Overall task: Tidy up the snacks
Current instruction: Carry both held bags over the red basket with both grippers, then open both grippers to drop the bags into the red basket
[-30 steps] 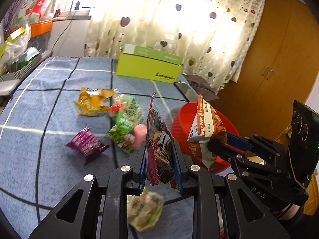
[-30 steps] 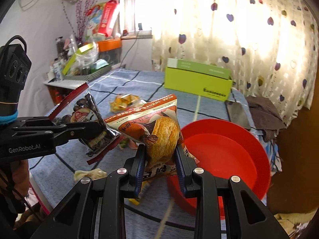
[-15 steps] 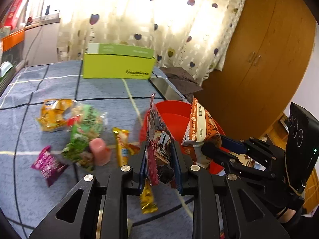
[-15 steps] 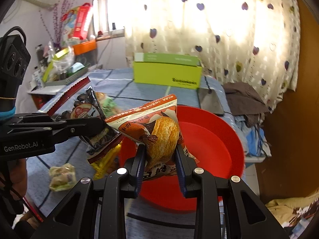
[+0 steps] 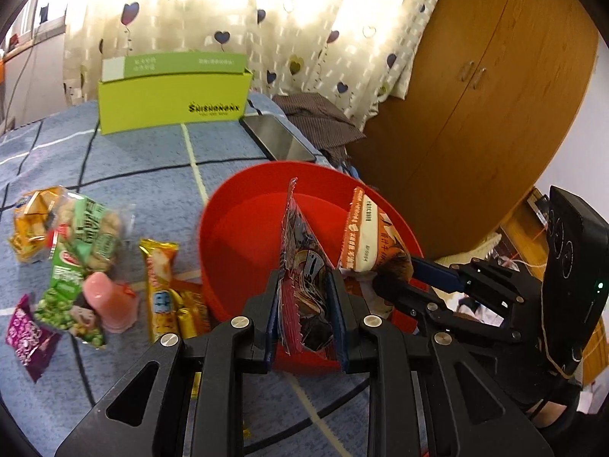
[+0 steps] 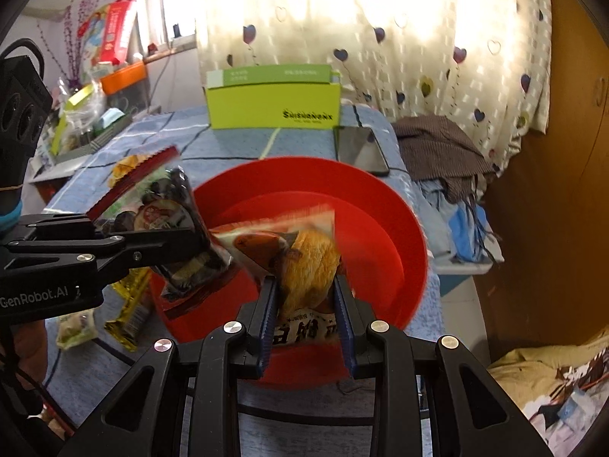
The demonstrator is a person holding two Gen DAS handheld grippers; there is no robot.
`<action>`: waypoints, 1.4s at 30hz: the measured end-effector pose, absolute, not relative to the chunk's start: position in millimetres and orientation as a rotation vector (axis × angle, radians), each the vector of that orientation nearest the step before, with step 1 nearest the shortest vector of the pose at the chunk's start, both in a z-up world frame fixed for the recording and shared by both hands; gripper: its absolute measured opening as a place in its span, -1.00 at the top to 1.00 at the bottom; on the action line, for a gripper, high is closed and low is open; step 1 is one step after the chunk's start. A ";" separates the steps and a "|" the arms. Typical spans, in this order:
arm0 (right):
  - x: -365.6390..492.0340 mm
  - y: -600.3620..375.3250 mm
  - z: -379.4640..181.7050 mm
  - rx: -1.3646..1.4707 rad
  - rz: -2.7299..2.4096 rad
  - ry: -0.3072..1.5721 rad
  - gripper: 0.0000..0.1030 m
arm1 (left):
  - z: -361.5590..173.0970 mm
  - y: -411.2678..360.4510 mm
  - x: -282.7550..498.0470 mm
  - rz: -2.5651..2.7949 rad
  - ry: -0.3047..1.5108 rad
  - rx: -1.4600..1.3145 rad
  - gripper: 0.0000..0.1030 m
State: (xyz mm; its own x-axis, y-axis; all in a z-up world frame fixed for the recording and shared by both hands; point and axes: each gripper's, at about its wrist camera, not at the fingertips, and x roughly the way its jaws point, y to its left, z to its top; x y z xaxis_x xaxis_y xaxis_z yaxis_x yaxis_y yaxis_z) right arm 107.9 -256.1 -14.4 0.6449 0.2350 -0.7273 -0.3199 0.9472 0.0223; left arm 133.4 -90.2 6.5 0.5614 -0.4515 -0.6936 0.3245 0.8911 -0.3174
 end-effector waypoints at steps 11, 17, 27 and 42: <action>107.7 -263.8 -13.8 -0.091 0.318 0.810 0.39 | -6.2 -105.5 146.2 -0.476 0.906 -0.127 0.53; 101.3 -260.3 -3.1 -0.100 0.319 0.781 0.16 | 1.4 -99.8 141.3 -0.462 0.873 -0.128 0.14; 84.5 -248.4 11.4 -0.113 0.333 0.752 -0.01 | 17.5 -82.8 119.3 -0.423 0.809 -0.117 0.09; 52.2 -218.0 21.7 -0.167 0.363 0.744 -0.11 | 22.8 -39.2 72.6 -0.346 0.753 -0.146 0.09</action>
State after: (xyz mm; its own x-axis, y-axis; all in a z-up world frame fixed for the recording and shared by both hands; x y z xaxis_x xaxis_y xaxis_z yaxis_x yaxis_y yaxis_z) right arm 52.2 -218.0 21.7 0.6771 0.2628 -0.6874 -0.3801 0.9247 -0.0208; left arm 72.6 -39.2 22.8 0.6762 -0.3585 -0.6436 0.2545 0.9335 -0.2525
